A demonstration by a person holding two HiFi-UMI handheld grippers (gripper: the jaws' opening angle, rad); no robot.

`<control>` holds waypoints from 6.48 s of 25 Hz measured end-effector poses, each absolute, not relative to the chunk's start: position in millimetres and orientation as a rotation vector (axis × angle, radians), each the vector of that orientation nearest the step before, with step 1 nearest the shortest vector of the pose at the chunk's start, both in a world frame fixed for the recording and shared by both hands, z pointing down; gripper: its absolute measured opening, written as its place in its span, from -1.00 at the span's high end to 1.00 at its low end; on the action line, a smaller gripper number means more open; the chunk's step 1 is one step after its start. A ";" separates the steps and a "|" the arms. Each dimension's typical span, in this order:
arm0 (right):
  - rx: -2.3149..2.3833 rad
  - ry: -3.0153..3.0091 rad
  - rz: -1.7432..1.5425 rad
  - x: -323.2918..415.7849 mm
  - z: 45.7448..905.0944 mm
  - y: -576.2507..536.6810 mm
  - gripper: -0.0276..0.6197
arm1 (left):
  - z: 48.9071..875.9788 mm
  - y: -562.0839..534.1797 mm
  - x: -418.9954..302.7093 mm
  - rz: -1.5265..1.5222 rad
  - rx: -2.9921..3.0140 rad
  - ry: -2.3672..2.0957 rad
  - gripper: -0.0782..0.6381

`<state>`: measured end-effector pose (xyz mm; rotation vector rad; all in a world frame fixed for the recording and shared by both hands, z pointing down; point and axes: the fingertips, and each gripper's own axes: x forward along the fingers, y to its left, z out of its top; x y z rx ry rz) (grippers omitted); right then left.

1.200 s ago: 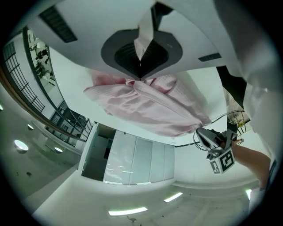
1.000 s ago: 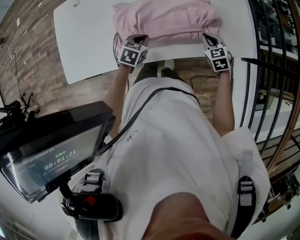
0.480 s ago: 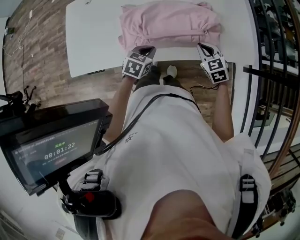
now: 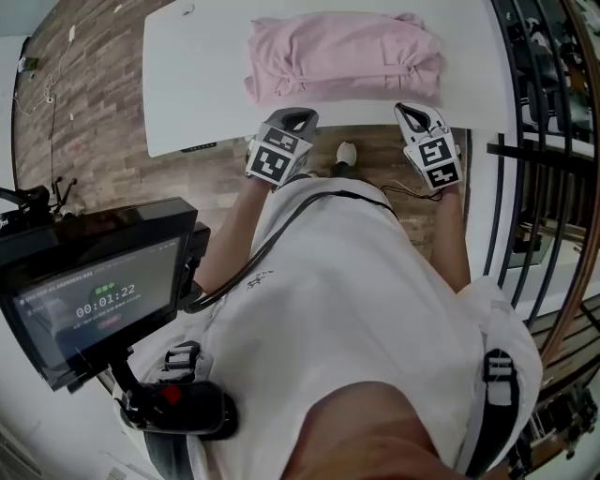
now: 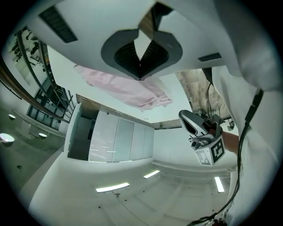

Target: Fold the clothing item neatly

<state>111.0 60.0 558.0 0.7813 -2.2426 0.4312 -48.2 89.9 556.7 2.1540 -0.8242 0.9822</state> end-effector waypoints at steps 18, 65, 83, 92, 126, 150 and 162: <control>0.780 -2.246 0.481 108.9 549.3 90.4 0.91 | 562.4 112.4 -24.4 1.003 2.181 -0.697 0.78; 0.761 -2.286 0.346 98.7 495.0 69.3 0.91 | 532.2 78.1 -4.0 0.894 2.269 -0.713 0.78; 0.597 -2.362 0.375 73.1 490.2 81.7 0.91 | 524.3 114.6 -23.5 0.886 2.143 -0.773 0.78; 0.601 -2.351 0.370 76.2 486.6 84.3 0.91 | 517.8 114.9 -12.3 0.867 2.168 -0.747 0.78; 0.914 -2.299 0.477 101.1 464.1 120.8 0.91 | 504.0 130.4 -3.3 0.804 2.232 -0.677 0.78; 1.112 -2.520 0.651 81.4 442.6 38.6 0.91 | 461.2 56.4 -54.0 0.573 2.210 -1.202 0.78; 1.144 -2.506 0.669 98.4 438.3 35.4 0.91 | 456.9 51.3 -58.4 0.548 2.178 -1.254 0.78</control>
